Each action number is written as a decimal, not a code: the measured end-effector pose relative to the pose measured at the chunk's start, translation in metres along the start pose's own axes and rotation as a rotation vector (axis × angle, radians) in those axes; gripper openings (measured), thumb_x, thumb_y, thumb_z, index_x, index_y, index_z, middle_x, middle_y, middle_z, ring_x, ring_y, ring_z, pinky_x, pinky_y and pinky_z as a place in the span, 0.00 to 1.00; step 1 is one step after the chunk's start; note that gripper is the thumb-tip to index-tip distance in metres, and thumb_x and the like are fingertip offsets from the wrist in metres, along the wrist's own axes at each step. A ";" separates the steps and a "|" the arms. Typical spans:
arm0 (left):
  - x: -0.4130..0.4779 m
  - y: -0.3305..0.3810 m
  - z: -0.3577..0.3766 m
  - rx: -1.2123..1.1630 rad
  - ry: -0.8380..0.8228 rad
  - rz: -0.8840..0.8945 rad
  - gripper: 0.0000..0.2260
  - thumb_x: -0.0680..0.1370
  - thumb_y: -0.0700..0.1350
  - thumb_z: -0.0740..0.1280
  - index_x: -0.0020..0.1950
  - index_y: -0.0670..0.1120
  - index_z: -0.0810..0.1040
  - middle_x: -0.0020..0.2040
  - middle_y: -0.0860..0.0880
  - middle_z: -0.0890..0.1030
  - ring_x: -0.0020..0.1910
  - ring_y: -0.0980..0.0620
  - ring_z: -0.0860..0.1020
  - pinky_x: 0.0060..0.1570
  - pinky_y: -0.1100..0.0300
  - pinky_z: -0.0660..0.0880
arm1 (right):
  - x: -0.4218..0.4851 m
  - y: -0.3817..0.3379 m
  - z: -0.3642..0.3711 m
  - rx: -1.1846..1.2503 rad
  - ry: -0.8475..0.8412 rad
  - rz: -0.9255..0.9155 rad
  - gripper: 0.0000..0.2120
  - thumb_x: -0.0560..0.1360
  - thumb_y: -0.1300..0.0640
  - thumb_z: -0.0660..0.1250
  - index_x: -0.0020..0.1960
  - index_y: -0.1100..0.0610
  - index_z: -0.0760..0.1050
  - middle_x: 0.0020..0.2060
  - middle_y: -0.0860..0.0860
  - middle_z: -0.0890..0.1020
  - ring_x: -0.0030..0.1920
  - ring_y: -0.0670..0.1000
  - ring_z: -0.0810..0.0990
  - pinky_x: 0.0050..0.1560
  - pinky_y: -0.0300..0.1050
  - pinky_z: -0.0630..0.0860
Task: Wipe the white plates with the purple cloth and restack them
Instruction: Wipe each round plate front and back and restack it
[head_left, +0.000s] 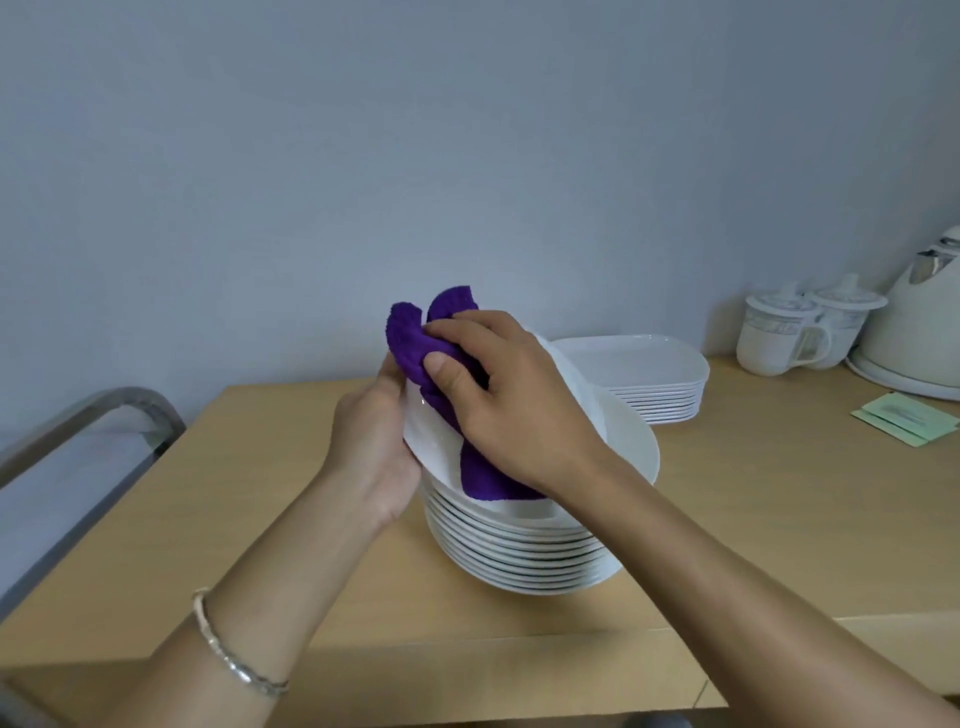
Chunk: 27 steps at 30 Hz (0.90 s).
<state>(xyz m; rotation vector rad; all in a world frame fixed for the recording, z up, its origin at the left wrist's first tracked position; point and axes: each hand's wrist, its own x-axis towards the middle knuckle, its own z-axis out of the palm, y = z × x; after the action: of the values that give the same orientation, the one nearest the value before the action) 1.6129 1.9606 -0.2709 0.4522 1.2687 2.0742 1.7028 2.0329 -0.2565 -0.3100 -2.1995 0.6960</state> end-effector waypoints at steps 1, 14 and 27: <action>0.001 -0.001 -0.004 0.041 0.008 -0.011 0.14 0.84 0.47 0.60 0.61 0.41 0.80 0.58 0.42 0.84 0.57 0.46 0.83 0.61 0.49 0.77 | 0.003 0.002 -0.001 -0.013 -0.037 0.015 0.13 0.79 0.54 0.60 0.59 0.55 0.78 0.55 0.51 0.79 0.58 0.48 0.73 0.58 0.40 0.66; 0.005 0.005 -0.041 0.923 -0.308 0.158 0.34 0.67 0.61 0.76 0.69 0.54 0.69 0.60 0.56 0.80 0.56 0.63 0.79 0.56 0.61 0.77 | 0.004 0.036 -0.033 -0.212 -0.209 0.212 0.10 0.79 0.52 0.59 0.48 0.53 0.79 0.44 0.51 0.80 0.49 0.55 0.75 0.51 0.48 0.69; 0.004 0.000 -0.037 1.304 -0.233 0.225 0.50 0.50 0.69 0.73 0.70 0.64 0.59 0.64 0.58 0.68 0.67 0.56 0.65 0.62 0.49 0.72 | 0.017 0.064 -0.029 -0.256 -0.123 0.184 0.12 0.77 0.49 0.62 0.57 0.49 0.79 0.52 0.52 0.78 0.54 0.53 0.76 0.54 0.43 0.68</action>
<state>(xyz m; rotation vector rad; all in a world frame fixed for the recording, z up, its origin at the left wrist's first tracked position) 1.5881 1.9386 -0.2885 1.3693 2.3480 1.0008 1.7135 2.1033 -0.2669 -0.6215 -2.4021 0.5421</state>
